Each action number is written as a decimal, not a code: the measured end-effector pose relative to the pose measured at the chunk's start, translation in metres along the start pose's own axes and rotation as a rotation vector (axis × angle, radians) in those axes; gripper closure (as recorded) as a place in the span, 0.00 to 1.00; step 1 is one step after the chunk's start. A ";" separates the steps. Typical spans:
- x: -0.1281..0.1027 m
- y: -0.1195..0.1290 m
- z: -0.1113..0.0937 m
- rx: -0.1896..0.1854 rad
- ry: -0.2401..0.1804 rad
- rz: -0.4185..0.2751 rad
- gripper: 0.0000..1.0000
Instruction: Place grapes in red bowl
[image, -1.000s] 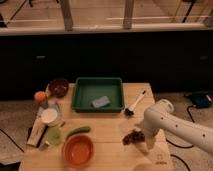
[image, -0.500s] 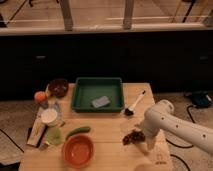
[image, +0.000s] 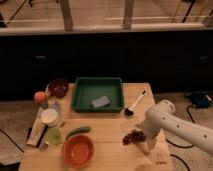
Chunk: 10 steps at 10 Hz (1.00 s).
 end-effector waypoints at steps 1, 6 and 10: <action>0.000 0.000 0.000 0.000 -0.002 -0.002 0.20; 0.001 0.003 0.003 -0.004 -0.010 -0.013 0.20; 0.002 0.003 0.005 -0.002 -0.018 -0.019 0.20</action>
